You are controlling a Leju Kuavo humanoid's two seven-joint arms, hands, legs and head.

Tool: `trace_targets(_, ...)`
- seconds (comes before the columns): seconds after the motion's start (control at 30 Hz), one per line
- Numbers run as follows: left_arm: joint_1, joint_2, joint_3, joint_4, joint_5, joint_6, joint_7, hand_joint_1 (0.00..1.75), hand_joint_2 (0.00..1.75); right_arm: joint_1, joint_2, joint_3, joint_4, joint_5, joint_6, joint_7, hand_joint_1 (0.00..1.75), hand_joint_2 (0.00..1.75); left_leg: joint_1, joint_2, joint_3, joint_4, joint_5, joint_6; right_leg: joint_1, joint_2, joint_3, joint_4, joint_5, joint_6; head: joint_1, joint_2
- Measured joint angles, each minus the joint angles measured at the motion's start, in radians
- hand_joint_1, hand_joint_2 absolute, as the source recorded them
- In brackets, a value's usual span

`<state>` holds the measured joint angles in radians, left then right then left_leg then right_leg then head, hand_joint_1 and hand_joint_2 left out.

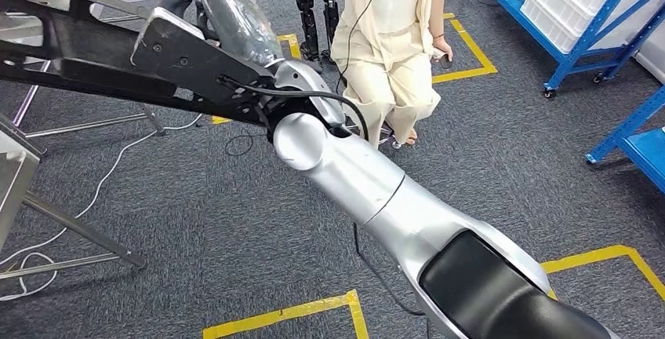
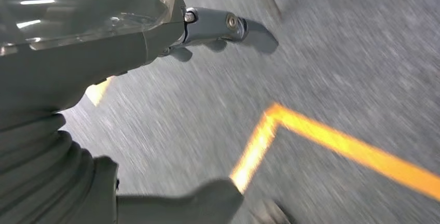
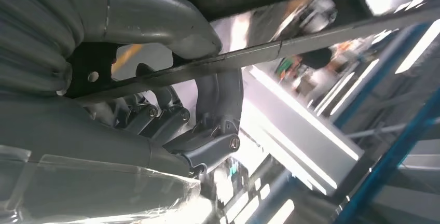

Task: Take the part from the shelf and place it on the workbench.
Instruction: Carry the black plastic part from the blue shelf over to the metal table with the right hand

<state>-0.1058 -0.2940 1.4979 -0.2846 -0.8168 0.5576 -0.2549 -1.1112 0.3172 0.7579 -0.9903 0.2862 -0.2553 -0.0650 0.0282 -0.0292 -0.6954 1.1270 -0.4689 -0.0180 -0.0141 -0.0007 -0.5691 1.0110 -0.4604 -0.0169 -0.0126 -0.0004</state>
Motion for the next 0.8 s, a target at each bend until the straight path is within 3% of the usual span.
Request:
trace_targets(0.07,-0.004,0.020,0.008,0.012,0.009,-0.064,-0.034,0.00,1.75,0.032,-0.017,-0.070,-0.024,0.087,0.029,0.023,1.75,1.75,0.001,0.019,-0.064,0.135,-0.058,-0.005,0.008,-0.024,0.000,0.000,-0.002,-0.006,-0.001,0.000)
trace_targets(0.1,-0.005,0.028,0.009,0.016,0.008,-0.088,-0.044,0.00,1.75,0.049,-0.027,-0.102,-0.038,0.116,0.040,0.033,1.75,1.75,0.001,0.023,-0.081,0.169,-0.065,-0.007,0.011,-0.036,0.000,0.000,-0.003,-0.007,-0.001,0.000)
trace_targets(0.13,-0.004,0.036,0.009,0.020,0.005,-0.111,-0.053,0.00,1.75,0.066,-0.039,-0.134,-0.055,0.141,0.051,0.042,1.75,1.75,0.001,0.026,-0.077,0.165,-0.053,-0.007,0.013,-0.046,0.000,0.000,-0.004,-0.007,-0.001,0.000)
trace_targets(0.23,-0.005,0.052,0.007,0.027,-0.009,-0.159,-0.074,0.00,1.75,0.100,-0.068,-0.215,-0.109,0.190,0.079,0.058,1.75,1.75,-0.003,0.065,0.027,-0.023,0.030,0.001,0.020,-0.067,0.001,0.001,-0.008,-0.005,-0.002,0.000)
trace_targets(0.3,-0.009,0.058,0.004,0.030,-0.015,-0.175,-0.081,0.00,1.75,0.109,-0.085,-0.258,-0.141,0.207,0.094,0.066,1.75,1.75,-0.012,0.084,0.064,-0.097,0.048,0.011,0.028,-0.078,0.000,0.002,-0.010,0.001,0.001,0.000)
trace_targets(0.37,-0.011,0.061,0.003,0.031,-0.019,-0.180,-0.083,0.00,1.75,0.114,-0.099,-0.290,-0.164,0.216,0.104,0.072,1.75,1.75,-0.018,0.070,0.062,-0.104,0.049,0.022,0.030,-0.091,0.001,0.001,-0.012,0.008,0.004,0.000)
trace_targets(0.43,-0.011,0.062,0.002,0.033,-0.020,-0.182,-0.084,0.00,1.75,0.119,-0.111,-0.312,-0.182,0.222,0.111,0.075,1.75,1.75,-0.015,0.055,0.067,-0.115,0.056,0.036,0.028,-0.076,-0.009,0.018,-0.024,0.015,0.004,0.000)
trace_targets(0.47,-0.012,0.064,0.002,0.034,-0.021,-0.183,-0.084,0.00,1.75,0.120,-0.118,-0.321,-0.190,0.225,0.113,0.077,1.75,1.75,-0.013,0.047,0.069,-0.120,0.060,0.044,0.026,-0.056,-0.025,0.053,-0.042,0.016,0.005,0.000)
trace_targets(0.53,-0.015,0.066,0.000,0.036,-0.023,-0.186,-0.084,0.00,1.75,0.125,-0.135,-0.340,-0.201,0.227,0.115,0.078,1.75,1.75,-0.011,0.027,0.071,-0.124,0.064,0.052,0.018,-0.015,-0.086,0.179,-0.093,0.011,0.007,0.000)
trace_targets(0.6,-0.015,0.068,-0.002,0.037,-0.025,-0.190,-0.084,0.00,1.75,0.136,-0.155,-0.357,-0.205,0.229,0.117,0.079,1.75,1.75,-0.011,0.002,0.071,-0.124,0.065,0.054,0.013,-0.004,-0.148,0.296,-0.126,0.013,0.010,0.000)
trace_targets(0.63,-0.015,0.068,-0.003,0.038,-0.027,-0.192,-0.083,0.00,1.75,0.142,-0.163,-0.364,-0.207,0.230,0.119,0.080,1.75,1.75,-0.011,-0.010,0.071,-0.123,0.065,0.054,0.009,-0.002,-0.158,0.306,-0.121,0.020,0.011,0.000)
trace_targets(0.67,-0.014,0.068,-0.003,0.038,-0.029,-0.193,-0.083,0.00,1.75,0.147,-0.169,-0.369,-0.209,0.232,0.122,0.080,1.75,1.75,-0.010,-0.022,0.071,-0.122,0.065,0.053,0.005,-0.001,-0.149,0.278,-0.102,0.030,0.011,0.000)
trace_targets(0.73,-0.014,0.069,-0.005,0.038,-0.034,-0.197,-0.084,0.00,1.75,0.150,-0.179,-0.378,-0.215,0.234,0.128,0.077,1.75,1.75,-0.007,-0.043,0.070,-0.115,0.062,0.047,-0.009,0.017,-0.090,0.139,-0.042,0.054,0.011,0.000)
trace_targets(0.8,-0.014,0.072,-0.010,0.038,-0.035,-0.201,-0.087,0.00,1.75,0.151,-0.189,-0.385,-0.220,0.230,0.131,0.068,1.75,1.75,-0.007,-0.060,0.064,-0.107,0.058,0.034,-0.015,0.036,-0.040,0.039,-0.005,0.058,0.012,0.000)
